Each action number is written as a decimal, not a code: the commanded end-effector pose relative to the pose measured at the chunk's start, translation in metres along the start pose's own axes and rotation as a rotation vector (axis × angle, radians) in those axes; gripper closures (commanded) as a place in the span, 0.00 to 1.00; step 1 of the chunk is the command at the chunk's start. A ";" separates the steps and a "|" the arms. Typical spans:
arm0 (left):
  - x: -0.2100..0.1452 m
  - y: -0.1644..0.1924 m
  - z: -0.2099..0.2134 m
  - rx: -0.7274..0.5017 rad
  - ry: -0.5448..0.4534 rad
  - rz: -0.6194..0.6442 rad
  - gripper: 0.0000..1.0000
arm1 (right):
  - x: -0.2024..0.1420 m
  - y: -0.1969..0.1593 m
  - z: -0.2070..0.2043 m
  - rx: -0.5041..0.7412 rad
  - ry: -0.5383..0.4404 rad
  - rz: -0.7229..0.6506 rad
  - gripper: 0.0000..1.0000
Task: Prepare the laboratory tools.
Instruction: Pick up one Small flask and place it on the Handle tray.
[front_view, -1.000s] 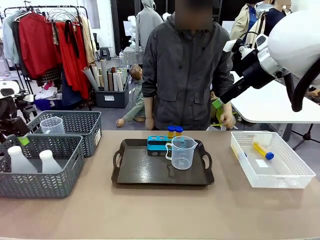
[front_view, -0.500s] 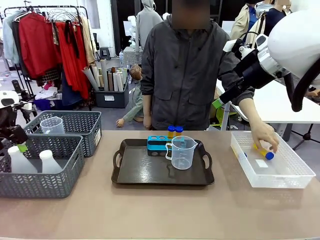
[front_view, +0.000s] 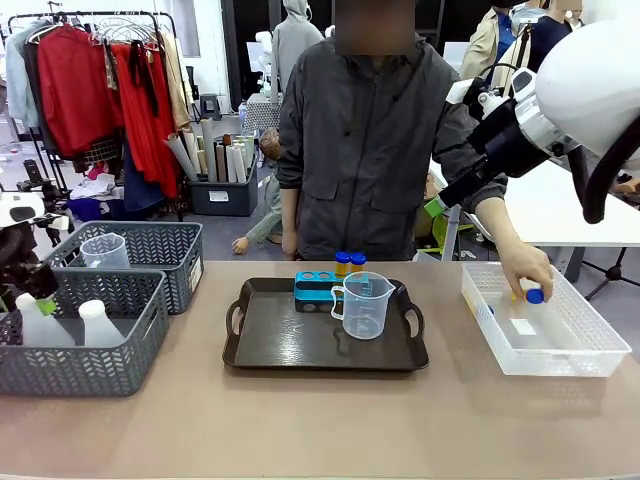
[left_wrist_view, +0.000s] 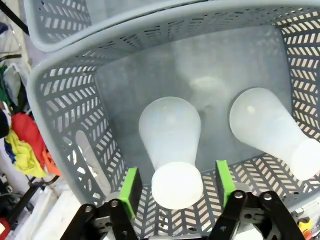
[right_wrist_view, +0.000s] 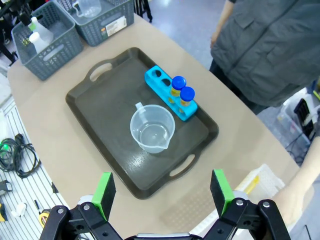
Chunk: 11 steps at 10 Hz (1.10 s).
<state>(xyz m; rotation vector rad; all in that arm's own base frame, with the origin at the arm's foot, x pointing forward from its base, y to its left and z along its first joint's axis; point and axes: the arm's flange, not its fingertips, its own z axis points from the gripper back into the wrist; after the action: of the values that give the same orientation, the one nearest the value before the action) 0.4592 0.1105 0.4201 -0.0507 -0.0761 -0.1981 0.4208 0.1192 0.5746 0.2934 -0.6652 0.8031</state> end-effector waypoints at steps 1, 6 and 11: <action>0.003 0.001 0.003 0.004 -0.016 -0.006 0.80 | 0.001 -0.001 0.000 0.015 -0.015 -0.002 0.00; 0.000 -0.003 0.006 -0.001 -0.013 -0.018 1.00 | 0.001 -0.001 0.000 0.015 -0.015 -0.002 0.00; -0.012 -0.044 0.099 0.108 -0.060 -0.085 1.00 | 0.001 -0.001 0.000 0.015 -0.015 -0.002 0.00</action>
<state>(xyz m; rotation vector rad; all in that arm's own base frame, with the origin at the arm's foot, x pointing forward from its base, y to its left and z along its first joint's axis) 0.4407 0.0856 0.4947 0.0112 -0.1473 -0.2681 0.4208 0.1192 0.5745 0.2933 -0.6650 0.8030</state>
